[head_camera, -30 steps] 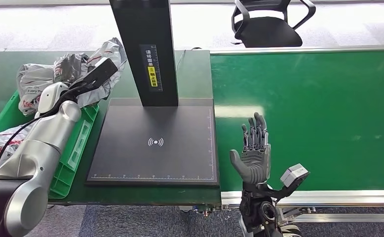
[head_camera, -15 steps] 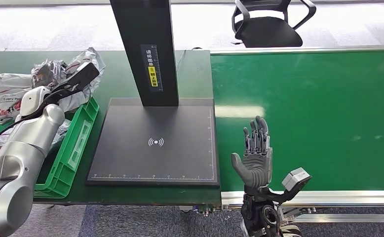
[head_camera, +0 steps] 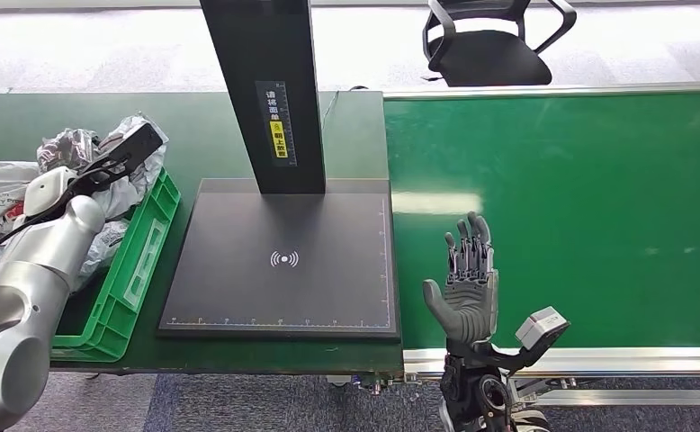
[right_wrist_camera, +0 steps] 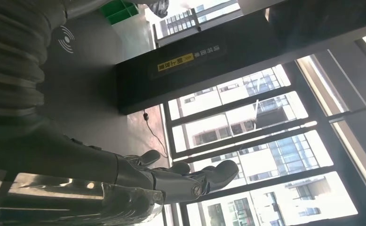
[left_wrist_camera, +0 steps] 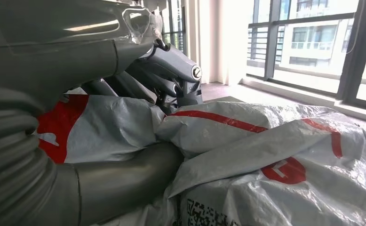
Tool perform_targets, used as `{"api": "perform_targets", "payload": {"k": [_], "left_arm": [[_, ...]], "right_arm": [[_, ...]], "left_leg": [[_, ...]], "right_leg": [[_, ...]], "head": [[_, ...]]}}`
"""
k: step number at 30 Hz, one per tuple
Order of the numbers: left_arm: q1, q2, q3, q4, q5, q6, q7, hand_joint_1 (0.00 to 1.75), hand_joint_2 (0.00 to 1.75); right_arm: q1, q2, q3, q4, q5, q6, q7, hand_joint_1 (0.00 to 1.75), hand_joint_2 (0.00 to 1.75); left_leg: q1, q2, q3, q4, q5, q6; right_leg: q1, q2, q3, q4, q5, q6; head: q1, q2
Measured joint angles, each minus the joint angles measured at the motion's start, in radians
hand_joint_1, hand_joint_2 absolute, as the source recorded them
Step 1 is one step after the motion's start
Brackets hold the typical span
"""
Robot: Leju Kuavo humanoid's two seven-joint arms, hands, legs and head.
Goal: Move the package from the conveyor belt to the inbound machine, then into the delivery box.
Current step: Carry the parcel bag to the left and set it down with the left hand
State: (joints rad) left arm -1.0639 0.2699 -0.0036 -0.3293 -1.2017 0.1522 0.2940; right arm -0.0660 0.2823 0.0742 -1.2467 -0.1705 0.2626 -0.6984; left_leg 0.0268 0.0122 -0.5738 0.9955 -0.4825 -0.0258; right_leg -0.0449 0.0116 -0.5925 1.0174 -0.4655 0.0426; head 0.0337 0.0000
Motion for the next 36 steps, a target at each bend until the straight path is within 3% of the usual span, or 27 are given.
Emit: {"api": "perform_targets", "payload": {"k": [4,6,8,10,23,36], "left_arm": [[0.014,0.005,0.01,0.012,-0.018,-0.024,0.02,1.64,1.75],[0.024,0.007,0.016,0.018,-0.025,-0.034,0.029,1.12,1.75],[0.033,0.009,0.021,0.022,-0.031,-0.038,0.037,0.32,1.75],[0.039,0.012,0.026,0.023,-0.04,-0.037,0.044,0.0,1.75],[0.042,0.034,0.064,0.023,-0.08,0.058,0.052,0.0,1.75],[0.042,0.045,0.078,0.023,-0.081,0.064,0.048,0.0,1.75]], "right_arm": [[-0.005,0.0,-0.001,0.0,-0.003,0.001,0.0,0.0,1.75],[-0.006,0.0,-0.001,0.0,-0.004,0.001,0.0,0.0,1.75],[-0.004,0.001,-0.001,-0.002,-0.005,0.002,0.0,0.0,1.75],[-0.002,0.004,-0.002,-0.007,-0.005,0.002,0.002,0.0,1.75],[0.0,0.013,-0.002,-0.022,0.004,0.004,0.01,0.0,1.75],[-0.004,0.014,-0.001,-0.022,0.004,0.004,0.012,0.0,1.75]], "left_leg": [[0.0,0.0,0.0,0.0,0.0,0.0],[0.0,0.0,0.0,0.0,0.0,0.0],[0.0,0.0,0.0,0.0,0.0,0.0],[0.0,0.0,0.0,0.0,0.0,0.0],[0.0,0.0,0.0,0.0,0.0,0.0],[0.0,0.0,0.0,0.0,0.0,0.0]], "right_leg": [[0.0,0.0,0.0,0.0,0.0,0.0],[0.0,0.0,0.0,0.0,0.0,0.0],[0.0,0.0,0.0,0.0,0.0,0.0],[0.0,0.0,0.0,0.0,0.0,0.0],[0.0,0.0,0.0,0.0,0.0,0.0],[0.0,0.0,0.0,0.0,0.0,0.0]], "head": [[0.0,0.0],[0.0,0.0],[0.0,0.0],[0.0,0.0],[0.0,0.0],[0.0,0.0]]}}
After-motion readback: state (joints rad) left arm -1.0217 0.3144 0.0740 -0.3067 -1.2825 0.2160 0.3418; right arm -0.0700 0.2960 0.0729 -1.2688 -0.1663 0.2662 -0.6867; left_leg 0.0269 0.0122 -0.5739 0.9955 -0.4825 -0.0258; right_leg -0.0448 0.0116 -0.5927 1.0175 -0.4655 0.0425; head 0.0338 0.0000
